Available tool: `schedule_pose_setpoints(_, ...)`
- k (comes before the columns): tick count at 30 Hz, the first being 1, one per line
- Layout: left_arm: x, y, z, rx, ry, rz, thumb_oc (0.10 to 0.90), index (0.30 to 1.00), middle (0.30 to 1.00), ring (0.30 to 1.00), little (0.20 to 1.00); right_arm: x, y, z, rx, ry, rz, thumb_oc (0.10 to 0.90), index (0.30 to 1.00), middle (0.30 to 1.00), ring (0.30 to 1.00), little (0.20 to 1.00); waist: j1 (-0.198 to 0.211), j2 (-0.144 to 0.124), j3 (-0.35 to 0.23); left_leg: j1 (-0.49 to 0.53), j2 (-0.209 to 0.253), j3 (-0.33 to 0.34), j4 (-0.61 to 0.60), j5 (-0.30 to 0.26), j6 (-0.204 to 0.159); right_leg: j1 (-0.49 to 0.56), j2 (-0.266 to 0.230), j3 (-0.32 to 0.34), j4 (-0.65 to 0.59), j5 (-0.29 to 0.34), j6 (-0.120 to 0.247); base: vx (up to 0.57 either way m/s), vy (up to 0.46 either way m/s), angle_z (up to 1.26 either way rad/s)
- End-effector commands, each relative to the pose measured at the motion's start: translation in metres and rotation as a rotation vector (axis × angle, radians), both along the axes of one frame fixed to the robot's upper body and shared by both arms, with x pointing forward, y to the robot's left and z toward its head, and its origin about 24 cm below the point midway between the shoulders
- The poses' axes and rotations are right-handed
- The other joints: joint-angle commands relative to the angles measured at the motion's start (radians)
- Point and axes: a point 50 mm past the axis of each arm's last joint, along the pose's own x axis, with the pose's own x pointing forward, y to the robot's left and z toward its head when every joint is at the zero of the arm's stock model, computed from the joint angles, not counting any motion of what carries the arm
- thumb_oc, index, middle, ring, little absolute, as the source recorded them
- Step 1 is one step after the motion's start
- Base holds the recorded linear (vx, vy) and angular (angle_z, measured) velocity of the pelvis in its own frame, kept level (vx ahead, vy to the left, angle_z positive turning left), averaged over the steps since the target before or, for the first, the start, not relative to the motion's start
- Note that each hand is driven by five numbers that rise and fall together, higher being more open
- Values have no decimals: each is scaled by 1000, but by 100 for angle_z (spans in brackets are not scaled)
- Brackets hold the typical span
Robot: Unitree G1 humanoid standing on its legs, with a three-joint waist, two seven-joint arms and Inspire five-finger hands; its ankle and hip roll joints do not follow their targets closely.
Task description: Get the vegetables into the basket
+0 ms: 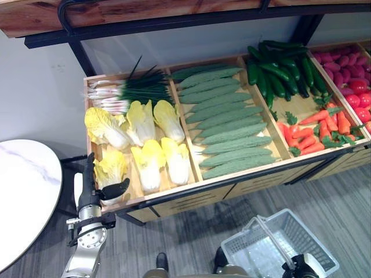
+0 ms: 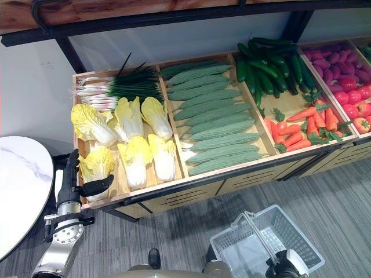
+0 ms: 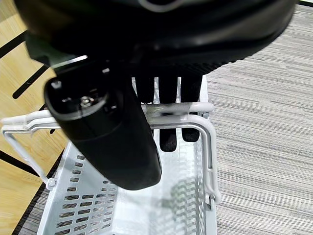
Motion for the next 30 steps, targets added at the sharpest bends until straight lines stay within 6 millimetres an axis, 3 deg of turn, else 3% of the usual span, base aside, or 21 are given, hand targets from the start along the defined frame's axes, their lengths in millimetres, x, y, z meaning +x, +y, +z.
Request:
schedule_pose_setpoints(1, 18, 10, 36, 148, -145, -36, 900, 1000, 1000, 1000, 1000, 13, -5, 6, -74, -54, -6, 400, 300, 300, 300, 300, 4, -79, -17, -24, 50, -25, -2, -4, -60, -7, -99, 78, -1, 21, 115, 0, 0, 0)
schedule_pose_setpoints(4, 16, 12, 26, 186, -79, -29, 900, 1000, 1000, 1000, 1000, 13, -6, 6, -75, -58, -8, 400, 300, 300, 300, 300, 2, -80, -16, -23, 51, -24, -2, -5, -60, -9, -99, 81, -1, 22, 115, 2, -1, -3)
schedule_pose_setpoints(17, 13, 22, 20, 420, 50, -53, 900, 1000, 1000, 1000, 1000, 15, -6, 7, -73, -69, -10, 400, 300, 300, 300, 300, -7, -76, -17, -22, 50, -15, -2, -9, -60, -14, -97, 88, -1, 21, 116, 1, 0, -1)
schedule_pose_setpoints(23, 3, 40, 2, 707, 232, -51, 900, 1000, 1000, 1000, 1000, 16, -7, 7, -78, -74, -7, 400, 300, 300, 300, 300, -8, -75, -18, -19, 51, -7, -2, -13, -60, -15, -97, 95, -1, 18, 117, 0, 0, 0)
schedule_pose_setpoints(28, -7, 53, -10, 823, 344, -33, 900, 1000, 1000, 1000, 1000, 16, -5, 7, -78, -81, 6, 400, 300, 300, 300, 300, -11, -75, -20, -18, 51, -3, -2, -15, -60, -18, -97, 100, -1, 19, 118, 6, 3, -3)
schedule_pose_setpoints(29, -12, 57, -15, 835, 378, -10, 553, 514, 514, 514, 514, 16, -5, 7, -78, -80, 8, 400, 300, 300, 300, 300, -12, -75, -20, -17, 51, -2, -2, -15, -60, -19, -97, 100, -1, 19, 118, 16, 8, -11)
schedule_pose_setpoints(30, -16, 63, -20, 830, 413, 26, 400, 300, 300, 300, 300, 16, -5, 7, -77, -79, 11, 400, 300, 300, 300, 300, -13, -75, -19, -17, 50, -1, -2, -16, -60, -19, -97, 102, -1, 18, 118, 12, 10, -10)
